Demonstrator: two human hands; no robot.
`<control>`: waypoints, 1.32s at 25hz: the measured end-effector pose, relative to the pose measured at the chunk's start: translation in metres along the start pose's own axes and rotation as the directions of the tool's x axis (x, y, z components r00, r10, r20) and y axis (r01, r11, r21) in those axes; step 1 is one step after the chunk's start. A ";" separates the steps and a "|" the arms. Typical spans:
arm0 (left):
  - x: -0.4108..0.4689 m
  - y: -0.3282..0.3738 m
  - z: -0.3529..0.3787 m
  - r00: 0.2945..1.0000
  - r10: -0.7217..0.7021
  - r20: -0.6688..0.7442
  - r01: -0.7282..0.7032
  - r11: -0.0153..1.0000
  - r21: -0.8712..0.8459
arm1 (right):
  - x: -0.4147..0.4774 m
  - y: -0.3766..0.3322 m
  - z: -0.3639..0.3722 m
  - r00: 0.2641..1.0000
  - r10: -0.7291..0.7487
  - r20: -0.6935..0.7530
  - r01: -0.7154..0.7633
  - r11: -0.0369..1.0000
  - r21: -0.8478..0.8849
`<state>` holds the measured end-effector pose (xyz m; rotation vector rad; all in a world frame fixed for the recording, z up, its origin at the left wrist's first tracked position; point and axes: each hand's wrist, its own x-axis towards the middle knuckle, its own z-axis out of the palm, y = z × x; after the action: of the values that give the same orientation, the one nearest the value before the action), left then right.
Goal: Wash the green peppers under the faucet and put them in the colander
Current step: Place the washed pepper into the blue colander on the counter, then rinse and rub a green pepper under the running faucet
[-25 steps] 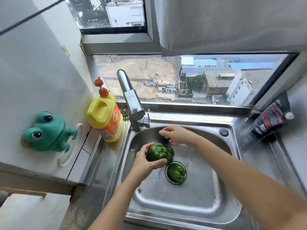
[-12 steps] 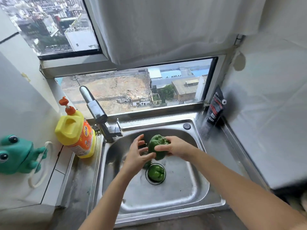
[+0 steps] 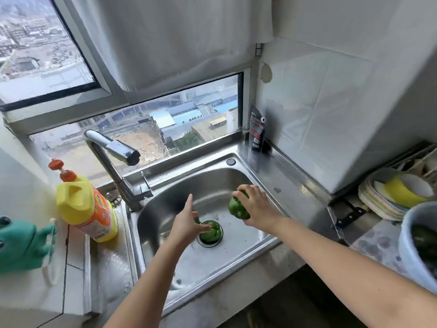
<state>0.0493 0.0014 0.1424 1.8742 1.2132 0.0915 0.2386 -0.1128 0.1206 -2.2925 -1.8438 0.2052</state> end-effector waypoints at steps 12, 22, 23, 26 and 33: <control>-0.028 0.048 0.055 0.895 0.444 0.037 -0.446 0.892 0.071 | -0.111 -0.018 -0.043 0.736 0.677 0.018 -0.437 0.455 0.776; -0.068 0.211 0.201 0.677 0.619 0.399 -0.619 0.772 -0.147 | -0.255 0.121 -0.132 0.253 0.960 -0.123 -0.280 0.194 0.940; -0.069 0.222 0.217 0.659 0.615 0.433 -0.616 0.772 -0.158 | -0.270 0.140 -0.137 0.203 0.972 -0.119 -0.328 0.182 0.927; -0.065 0.244 0.260 0.606 0.582 0.543 -0.595 0.784 -0.177 | -0.311 0.188 -0.142 0.084 0.984 -0.156 -0.511 0.178 0.841; -0.060 0.247 0.319 0.475 0.473 0.742 -0.708 0.706 0.002 | -0.363 0.261 -0.107 -0.046 0.987 -0.153 -0.869 0.036 0.493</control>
<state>0.3458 -0.2784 0.1411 2.2276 -0.0252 -0.4369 0.4326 -0.5285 0.1589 -2.5857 0.3708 0.0174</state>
